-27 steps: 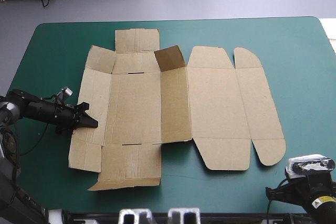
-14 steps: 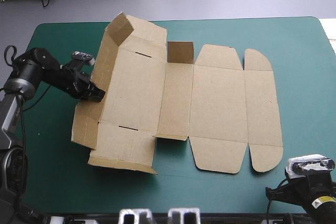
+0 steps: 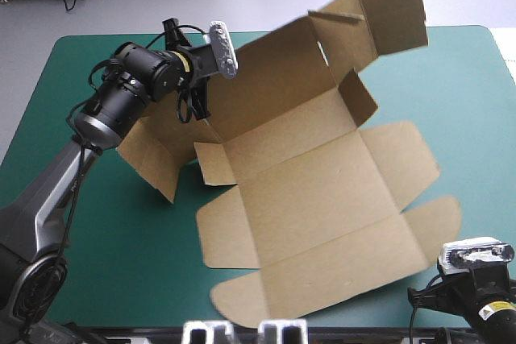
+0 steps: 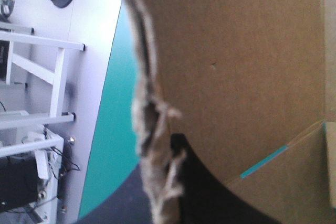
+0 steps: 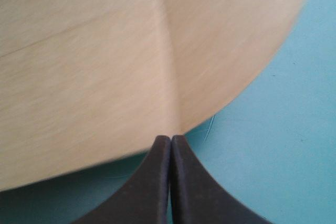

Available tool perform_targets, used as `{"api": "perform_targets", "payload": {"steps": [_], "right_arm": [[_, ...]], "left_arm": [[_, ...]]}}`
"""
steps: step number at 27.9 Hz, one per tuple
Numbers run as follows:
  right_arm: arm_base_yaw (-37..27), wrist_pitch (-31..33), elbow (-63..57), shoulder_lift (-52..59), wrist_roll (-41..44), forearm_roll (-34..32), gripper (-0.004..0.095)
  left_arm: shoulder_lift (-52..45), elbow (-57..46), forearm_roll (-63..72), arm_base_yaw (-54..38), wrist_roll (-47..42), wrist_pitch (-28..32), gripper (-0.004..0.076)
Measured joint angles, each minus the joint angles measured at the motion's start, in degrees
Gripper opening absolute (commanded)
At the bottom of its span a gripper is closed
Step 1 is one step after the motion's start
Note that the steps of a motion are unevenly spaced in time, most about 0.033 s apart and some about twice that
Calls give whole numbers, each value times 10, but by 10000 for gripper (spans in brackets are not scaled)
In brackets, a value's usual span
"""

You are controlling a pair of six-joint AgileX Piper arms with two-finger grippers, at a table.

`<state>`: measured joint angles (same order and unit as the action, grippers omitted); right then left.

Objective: Fold the box

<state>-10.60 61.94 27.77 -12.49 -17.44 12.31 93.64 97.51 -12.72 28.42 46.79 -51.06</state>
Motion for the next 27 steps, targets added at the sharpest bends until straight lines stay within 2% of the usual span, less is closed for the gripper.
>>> {"api": "perform_targets", "payload": {"steps": [13,16,21,27], "right_arm": [[0,0,0,0,0,1,-24],[0,-3,0,0,1,1,-23],[0,-4,16,-7,9,1,-23],[0,-4,107,-67,11,21,-23]], "left_arm": [[6,-5,-42,120,13,8,-11],[5,-28,-92,123,-23,42,-11],[5,-104,-222,123,-132,109,-11],[-11,-215,-362,126,-257,212,-11]]}}
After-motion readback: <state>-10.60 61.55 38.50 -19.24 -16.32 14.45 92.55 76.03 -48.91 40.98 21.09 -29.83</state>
